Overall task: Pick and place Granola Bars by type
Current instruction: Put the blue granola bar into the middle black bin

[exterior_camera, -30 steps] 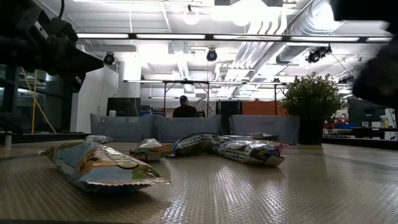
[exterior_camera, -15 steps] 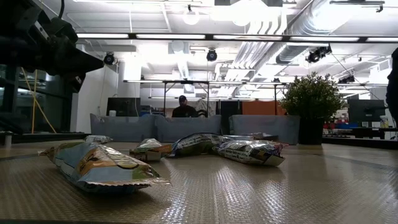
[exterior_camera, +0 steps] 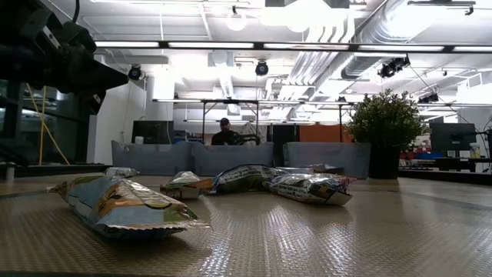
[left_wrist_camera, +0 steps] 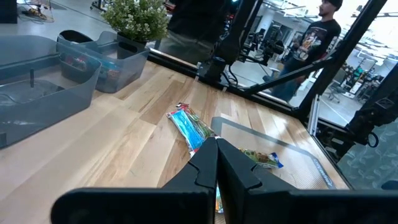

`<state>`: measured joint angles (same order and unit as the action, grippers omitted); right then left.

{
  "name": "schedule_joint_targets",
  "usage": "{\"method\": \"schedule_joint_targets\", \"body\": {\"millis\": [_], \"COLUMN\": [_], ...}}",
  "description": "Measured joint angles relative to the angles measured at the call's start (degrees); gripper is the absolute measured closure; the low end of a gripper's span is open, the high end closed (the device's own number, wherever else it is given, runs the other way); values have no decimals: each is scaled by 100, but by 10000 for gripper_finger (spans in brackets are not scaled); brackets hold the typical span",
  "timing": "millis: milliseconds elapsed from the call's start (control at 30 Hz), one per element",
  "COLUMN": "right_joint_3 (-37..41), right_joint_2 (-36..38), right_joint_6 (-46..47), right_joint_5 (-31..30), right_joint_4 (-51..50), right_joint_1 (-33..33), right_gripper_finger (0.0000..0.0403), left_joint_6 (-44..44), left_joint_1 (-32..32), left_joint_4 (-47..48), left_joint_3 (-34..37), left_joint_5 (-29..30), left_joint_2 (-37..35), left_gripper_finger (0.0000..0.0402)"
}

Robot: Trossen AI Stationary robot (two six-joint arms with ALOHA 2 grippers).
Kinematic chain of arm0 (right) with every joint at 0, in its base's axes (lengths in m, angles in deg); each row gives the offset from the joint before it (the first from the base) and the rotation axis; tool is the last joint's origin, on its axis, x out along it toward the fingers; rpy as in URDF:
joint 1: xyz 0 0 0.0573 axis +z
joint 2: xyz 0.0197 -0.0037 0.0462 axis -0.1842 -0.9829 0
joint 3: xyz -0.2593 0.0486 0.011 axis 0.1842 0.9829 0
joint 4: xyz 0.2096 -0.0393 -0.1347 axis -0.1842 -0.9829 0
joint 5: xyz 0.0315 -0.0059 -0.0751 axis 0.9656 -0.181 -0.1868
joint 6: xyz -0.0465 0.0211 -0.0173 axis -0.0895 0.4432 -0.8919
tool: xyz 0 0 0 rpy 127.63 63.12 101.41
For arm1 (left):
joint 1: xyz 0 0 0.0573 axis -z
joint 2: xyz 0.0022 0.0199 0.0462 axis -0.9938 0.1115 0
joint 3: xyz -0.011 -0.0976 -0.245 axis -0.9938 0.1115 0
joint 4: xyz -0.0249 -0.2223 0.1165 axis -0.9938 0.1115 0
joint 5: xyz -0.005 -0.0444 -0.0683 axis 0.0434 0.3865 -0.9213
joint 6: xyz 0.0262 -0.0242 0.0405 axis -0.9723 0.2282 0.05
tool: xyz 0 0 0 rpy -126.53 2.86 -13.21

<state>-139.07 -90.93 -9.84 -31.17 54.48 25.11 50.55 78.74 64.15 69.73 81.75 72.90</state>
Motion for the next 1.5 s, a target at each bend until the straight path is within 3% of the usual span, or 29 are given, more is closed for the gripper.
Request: {"method": "schedule_joint_targets", "body": {"millis": [233, 600, 1200, 1500], "right_joint_3": [-598, -660, -664, -662], "right_joint_2": [2, 2, -403, -1347], "right_joint_6": [-566, -1270, -594, 284], "right_joint_5": [7, -460, -246, -217], "right_joint_4": [7, 616, 1847, 1263], "right_joint_1": [-257, -599, -2096, -3103], "right_gripper_finger": [325, 325, 325, 325], "left_joint_6": [1, 2, 0, 0], "left_joint_1": [1, 0, 0, 2], "left_joint_4": [-1, 0, -1, -1], "left_joint_3": [1, 2, 0, 0], "left_joint_5": [0, 0, 0, 0], "left_joint_2": [0, 0, 0, 0], "left_gripper_finger": [401, 401, 401, 401]}}
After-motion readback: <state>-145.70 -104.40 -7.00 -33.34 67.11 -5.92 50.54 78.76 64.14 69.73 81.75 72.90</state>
